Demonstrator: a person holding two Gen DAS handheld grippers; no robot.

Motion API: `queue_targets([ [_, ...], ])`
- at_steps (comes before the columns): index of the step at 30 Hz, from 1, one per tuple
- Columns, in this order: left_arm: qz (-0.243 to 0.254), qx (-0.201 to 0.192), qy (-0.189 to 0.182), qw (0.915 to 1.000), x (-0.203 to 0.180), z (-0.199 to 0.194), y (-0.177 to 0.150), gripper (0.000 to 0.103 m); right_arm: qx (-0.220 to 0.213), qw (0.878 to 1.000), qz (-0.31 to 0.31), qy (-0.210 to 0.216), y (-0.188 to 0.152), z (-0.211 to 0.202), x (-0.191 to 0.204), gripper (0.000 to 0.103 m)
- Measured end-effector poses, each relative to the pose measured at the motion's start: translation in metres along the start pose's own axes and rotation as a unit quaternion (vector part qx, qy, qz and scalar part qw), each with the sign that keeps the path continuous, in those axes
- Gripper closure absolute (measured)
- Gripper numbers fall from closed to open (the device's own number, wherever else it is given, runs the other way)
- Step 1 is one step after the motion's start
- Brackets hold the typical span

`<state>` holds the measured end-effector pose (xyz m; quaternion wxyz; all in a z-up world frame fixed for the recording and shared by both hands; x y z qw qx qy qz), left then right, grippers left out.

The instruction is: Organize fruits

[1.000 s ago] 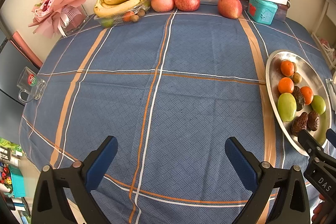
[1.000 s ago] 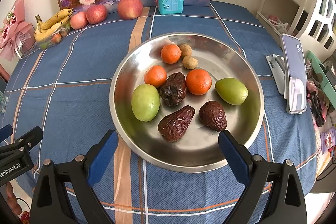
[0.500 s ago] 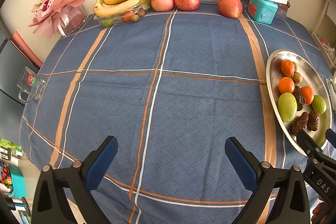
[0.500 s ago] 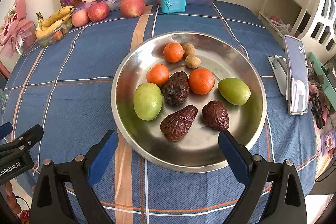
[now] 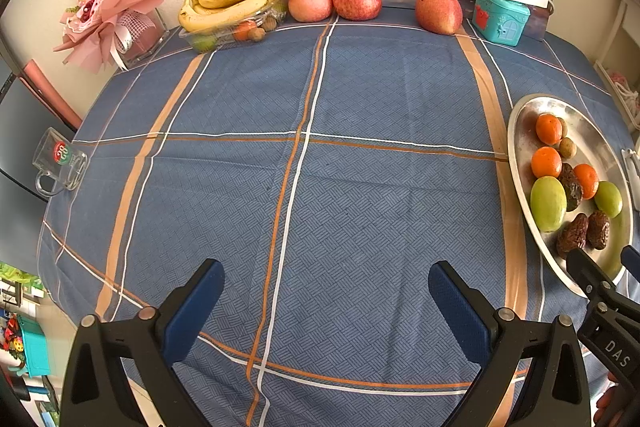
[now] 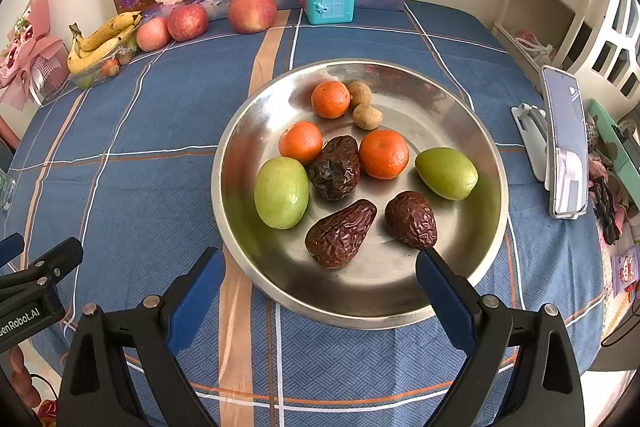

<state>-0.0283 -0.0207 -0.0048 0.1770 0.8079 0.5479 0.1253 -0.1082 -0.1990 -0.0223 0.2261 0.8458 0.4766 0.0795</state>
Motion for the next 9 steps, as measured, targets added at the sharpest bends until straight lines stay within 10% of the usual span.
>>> queue_targets([
  [9, 0.009, -0.007, 0.002, 0.9999, -0.0009, -0.0016, -0.0017, 0.0, 0.001, 1.0, 0.0, 0.001, -0.0001, -0.0002, -0.0008, 0.007],
])
Point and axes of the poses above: each gripper's, at about its wrist camera, not at the fingertips, and z roughly the way its jaws point, x to its left, y to its top, the point moved 1 cm from there along z, roughly the way its jaws point, and after that the axes turned 6 degrees about -y, right-handed, at the moved point
